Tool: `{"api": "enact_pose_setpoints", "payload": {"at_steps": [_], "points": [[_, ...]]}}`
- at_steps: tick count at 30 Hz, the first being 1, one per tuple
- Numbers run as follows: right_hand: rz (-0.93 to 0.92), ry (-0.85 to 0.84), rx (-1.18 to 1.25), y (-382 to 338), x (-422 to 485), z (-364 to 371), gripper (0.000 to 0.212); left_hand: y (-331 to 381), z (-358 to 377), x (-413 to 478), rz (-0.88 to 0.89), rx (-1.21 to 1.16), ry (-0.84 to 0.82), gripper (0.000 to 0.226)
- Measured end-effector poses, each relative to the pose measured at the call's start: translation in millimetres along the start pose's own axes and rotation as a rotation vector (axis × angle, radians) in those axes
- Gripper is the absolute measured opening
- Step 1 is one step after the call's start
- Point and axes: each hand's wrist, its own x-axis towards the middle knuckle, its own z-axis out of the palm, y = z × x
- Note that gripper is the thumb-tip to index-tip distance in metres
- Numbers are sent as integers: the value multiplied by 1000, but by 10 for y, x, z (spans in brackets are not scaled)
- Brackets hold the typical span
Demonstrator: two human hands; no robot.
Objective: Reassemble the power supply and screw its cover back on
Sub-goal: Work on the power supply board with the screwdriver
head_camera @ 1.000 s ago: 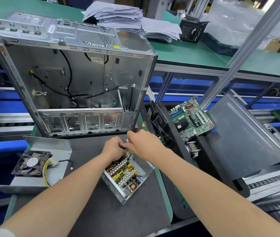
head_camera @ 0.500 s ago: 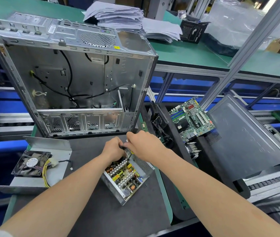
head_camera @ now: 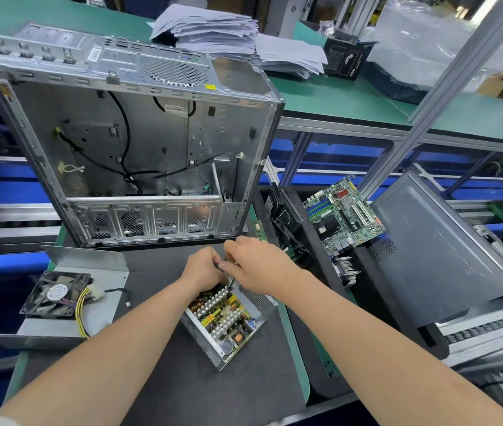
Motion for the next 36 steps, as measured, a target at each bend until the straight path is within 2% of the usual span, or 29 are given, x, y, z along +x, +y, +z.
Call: {"api": "enact_pose_setpoints", "payload": {"at_steps": [2, 6, 13, 17, 20, 24, 30, 36], "points": [[-39, -38, 70, 22, -25, 6, 12, 5, -5, -9, 18, 14, 5, 33], [-13, -47, 87, 61, -7, 14, 11, 21, -7, -19, 26, 26, -1, 38], [81, 46, 26, 48, -8, 38, 31, 12, 3, -2, 14, 38, 0, 39], [-20, -26, 113, 59, -88, 45, 13, 3, 10, 4, 47, 73, 21, 32], [-52, -68, 112, 91, -74, 33, 17, 0, 22, 7, 58, 70, 26, 34], [1, -20, 73, 79, -28, 63, 16, -5, 40, 4, 74, 86, 26, 35], [24, 50, -37, 75, 12, 128, 24, 0, 61, 7, 91, 76, 18, 18], [19, 74, -67, 86, 18, 154, 26, -11, 86, 11, 86, 71, 39, 20]]}}
